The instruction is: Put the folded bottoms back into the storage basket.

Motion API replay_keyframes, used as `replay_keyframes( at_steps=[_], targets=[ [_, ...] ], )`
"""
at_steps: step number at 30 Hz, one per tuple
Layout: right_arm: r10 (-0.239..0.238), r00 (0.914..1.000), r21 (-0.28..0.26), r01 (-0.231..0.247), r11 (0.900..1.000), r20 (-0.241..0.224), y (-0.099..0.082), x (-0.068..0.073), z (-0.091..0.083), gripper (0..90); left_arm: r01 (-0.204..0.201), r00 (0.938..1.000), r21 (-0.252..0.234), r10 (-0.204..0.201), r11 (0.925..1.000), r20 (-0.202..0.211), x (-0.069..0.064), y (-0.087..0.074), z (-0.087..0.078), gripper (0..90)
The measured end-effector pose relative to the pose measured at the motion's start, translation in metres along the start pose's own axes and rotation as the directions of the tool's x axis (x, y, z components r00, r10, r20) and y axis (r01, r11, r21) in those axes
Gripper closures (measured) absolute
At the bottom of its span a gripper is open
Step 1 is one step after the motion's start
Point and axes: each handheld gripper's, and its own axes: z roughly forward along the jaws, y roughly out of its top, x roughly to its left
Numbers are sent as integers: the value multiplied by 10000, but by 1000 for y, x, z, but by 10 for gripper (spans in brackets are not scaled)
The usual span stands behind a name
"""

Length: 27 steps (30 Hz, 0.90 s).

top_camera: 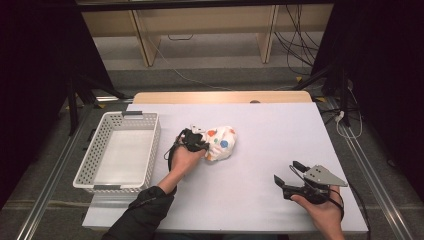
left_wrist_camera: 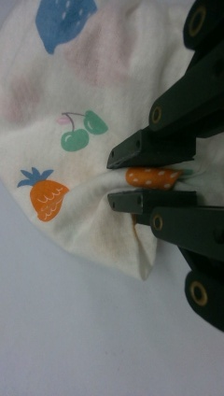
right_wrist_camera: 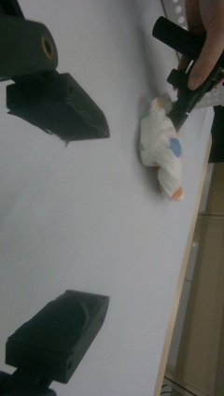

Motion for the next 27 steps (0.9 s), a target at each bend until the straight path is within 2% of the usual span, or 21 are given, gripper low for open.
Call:
replay_keyframes(
  at_steps=[6,11,16,21,27],
  targets=[
    [12,10000,93,-12,10000,1,0,0,0,170,-11,10000,-186,9,9998,-95,-2,-2,-1,834],
    [76,10000,14,-76,10000,26,-1,0,0,171,235,9994,-464,-222,9986,272,3,-6,-3,842],
    [114,9999,-85,-114,9999,30,-2,-1,0,171,180,9994,-942,-150,9954,321,5,-5,-11,844],
    [95,9999,-146,-94,9998,98,-2,-1,0,170,108,9992,-1702,-40,9853,399,5,2,-29,844],
    [84,9999,-164,-82,9998,121,-3,-1,0,171,28,9988,-2387,88,9711,476,3,10,-43,845]
  ],
)
